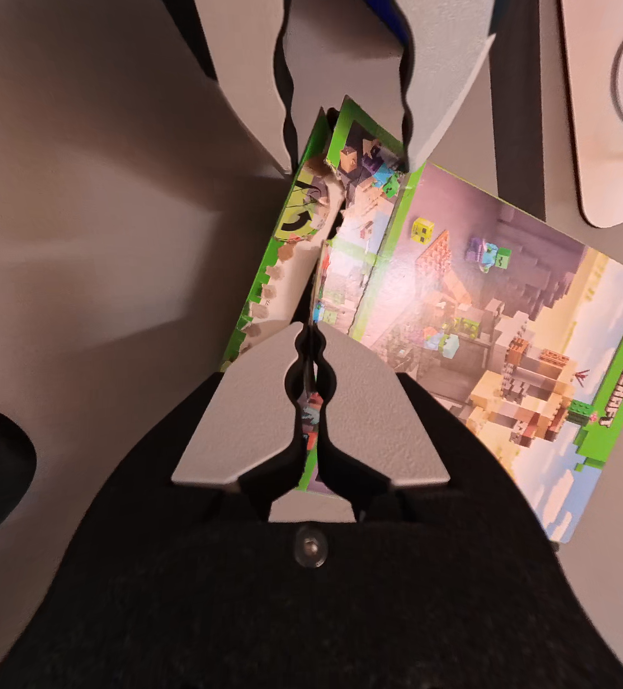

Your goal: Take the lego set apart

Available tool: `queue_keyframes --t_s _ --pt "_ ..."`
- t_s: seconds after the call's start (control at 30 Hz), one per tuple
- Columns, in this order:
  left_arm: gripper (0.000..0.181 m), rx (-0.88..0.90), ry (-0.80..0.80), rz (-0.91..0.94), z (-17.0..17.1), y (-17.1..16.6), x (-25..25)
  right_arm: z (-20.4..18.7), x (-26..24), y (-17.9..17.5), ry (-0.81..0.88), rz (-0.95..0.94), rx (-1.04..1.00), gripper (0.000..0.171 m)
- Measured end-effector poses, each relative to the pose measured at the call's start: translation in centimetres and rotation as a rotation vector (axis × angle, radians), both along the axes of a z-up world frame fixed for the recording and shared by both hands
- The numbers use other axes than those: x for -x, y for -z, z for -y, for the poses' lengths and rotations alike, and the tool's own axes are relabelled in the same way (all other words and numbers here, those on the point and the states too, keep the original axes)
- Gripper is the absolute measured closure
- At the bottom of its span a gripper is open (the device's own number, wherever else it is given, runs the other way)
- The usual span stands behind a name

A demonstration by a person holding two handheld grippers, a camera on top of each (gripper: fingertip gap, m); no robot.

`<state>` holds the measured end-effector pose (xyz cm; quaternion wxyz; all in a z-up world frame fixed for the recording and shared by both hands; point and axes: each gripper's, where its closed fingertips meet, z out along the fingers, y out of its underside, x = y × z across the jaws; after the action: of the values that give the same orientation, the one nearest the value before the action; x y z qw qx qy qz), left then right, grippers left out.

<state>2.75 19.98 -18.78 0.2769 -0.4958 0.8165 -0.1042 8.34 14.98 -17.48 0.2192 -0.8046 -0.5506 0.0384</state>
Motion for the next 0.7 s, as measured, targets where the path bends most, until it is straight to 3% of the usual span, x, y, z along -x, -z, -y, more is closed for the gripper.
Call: queue_keyframes --t_s 0.1,0.2,0.4,0.57,0.7 --pt "0.127 0.085 -0.007 0.026 0.5 -0.1 0.0 0.5 0.2 0.0 -0.012 -0.01 -0.008 0.171" --pt "0.128 0.049 -0.043 0.053 0.3 -0.3 0.0 0.5 0.3 -0.2 0.003 -0.029 -0.009 0.171" --pt "0.127 -0.385 -0.008 0.251 1.0 -1.3 -0.1 0.6 0.1 0.2 0.04 -0.08 0.029 0.171" --pt "0.147 -0.769 0.114 0.318 2.1 -1.1 0.0 0.5 0.1 0.4 0.055 -0.1 0.051 0.171" --pt "0.159 -0.814 0.168 0.265 2.3 -0.4 0.1 0.5 0.1 0.5 0.049 -0.083 0.05 0.171"
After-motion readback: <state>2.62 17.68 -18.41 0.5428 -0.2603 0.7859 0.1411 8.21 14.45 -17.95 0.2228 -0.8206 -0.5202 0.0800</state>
